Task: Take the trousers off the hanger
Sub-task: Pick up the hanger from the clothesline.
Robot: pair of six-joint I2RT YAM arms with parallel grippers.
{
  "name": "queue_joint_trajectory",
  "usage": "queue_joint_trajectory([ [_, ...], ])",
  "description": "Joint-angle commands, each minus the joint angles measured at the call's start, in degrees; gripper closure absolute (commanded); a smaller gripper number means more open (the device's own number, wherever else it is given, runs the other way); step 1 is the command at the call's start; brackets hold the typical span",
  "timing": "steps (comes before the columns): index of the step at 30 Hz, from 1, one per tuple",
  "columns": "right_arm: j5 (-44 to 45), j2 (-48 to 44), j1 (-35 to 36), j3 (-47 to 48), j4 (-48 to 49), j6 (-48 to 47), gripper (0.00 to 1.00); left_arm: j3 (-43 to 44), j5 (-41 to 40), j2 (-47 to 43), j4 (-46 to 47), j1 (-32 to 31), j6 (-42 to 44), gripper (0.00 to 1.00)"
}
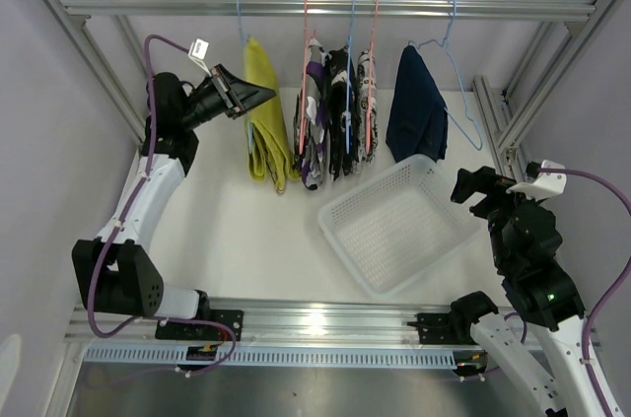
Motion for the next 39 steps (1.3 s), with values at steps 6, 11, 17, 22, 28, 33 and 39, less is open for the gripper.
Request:
queue_joint_trajectory([
  [6, -0.76, 0.48, -0.15, 1.19, 1.75, -0.54, 0.00, 0.60, 5.34, 0.56, 13.06, 1.11, -6.55, 0.99],
  [11, -0.76, 0.65, -0.24, 1.28, 1.66, -0.62, 0.01, 0.42, 6.48, 0.13, 18.95, 1.19, -11.21, 0.99],
  [17, -0.68, 0.65, -0.24, 1.19, 1.66, -0.54, 0.00, 2.18, 4.12, -2.59, 20.81, 1.46, -14.11, 1.00],
  [22, -0.59, 0.74, -0.15, 1.19, 1.66, -0.54, 0.01, 5.25, 1.92, -4.44, 16.51, 1.72, -12.28, 1.00],
  [28, -0.59, 0.83, -0.15, 1.19, 1.66, -0.54, 0.01, 6.93, -1.33, -9.63, 6.06, 1.81, -4.28, 1.00],
  [33, -0.85, 1.27, -0.24, 1.19, 1.66, -0.54, 0.01, 9.21, -3.27, -12.53, -2.03, 1.81, 1.78, 1.00],
  [39, -0.85, 1.53, -0.24, 1.19, 1.57, -0.54, 0.01, 4.48, -8.27, -18.94, -7.75, 1.81, 5.03, 1.00],
])
